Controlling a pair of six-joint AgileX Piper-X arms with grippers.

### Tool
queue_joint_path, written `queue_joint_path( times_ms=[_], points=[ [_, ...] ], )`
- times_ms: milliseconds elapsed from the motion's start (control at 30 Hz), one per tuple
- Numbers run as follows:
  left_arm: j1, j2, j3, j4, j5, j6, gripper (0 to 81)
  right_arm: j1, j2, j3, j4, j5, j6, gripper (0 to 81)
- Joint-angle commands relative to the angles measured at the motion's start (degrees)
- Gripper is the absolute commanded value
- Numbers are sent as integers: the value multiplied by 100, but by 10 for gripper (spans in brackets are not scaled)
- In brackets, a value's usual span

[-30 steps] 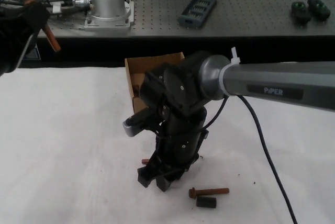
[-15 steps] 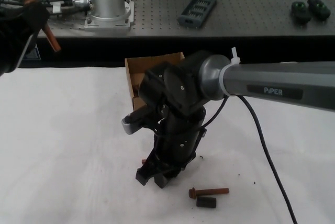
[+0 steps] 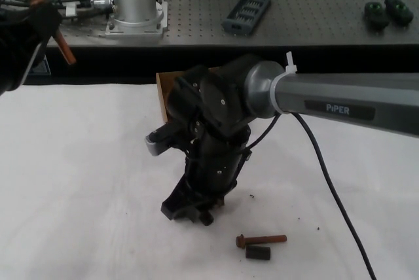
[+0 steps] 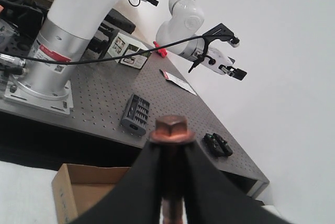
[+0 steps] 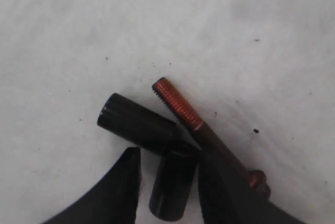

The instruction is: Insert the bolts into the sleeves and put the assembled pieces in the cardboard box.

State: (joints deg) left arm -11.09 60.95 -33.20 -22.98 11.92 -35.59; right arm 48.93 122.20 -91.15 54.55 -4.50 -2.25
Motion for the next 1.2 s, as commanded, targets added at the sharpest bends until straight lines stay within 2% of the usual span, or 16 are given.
queue_joint_path(
  times_ms=[0, 533, 600, 700, 833, 933, 1033, 1167],
  points=[
    [11, -69, -27, -115, 34, -91, 6, -33, 118, -43, 290, 7, 10, 286],
    [11, -69, -27, -115, 34, -91, 6, -33, 140, -9, 201, 18, 10, 286],
    [11, -69, -27, -115, 34, -91, 6, -33, 140, 11, 169, 12, 225, 281],
    [11, -69, -27, -115, 34, -91, 6, -33, 140, 9, 169, 12, 272, 228],
    [11, -69, -27, -115, 34, -91, 6, -33, 140, 9, 169, 12, 404, 91],
    [11, -69, -27, -115, 34, -91, 6, -46, 140, 9, 145, -72, 420, 23],
    [11, -69, -27, -112, 34, -44, 6, -99, 59, 9, 33, -545, 420, 37],
    [11, -69, -27, -112, 34, 241, 6, -255, -244, 82, 14, -815, 398, 99]
  ],
)
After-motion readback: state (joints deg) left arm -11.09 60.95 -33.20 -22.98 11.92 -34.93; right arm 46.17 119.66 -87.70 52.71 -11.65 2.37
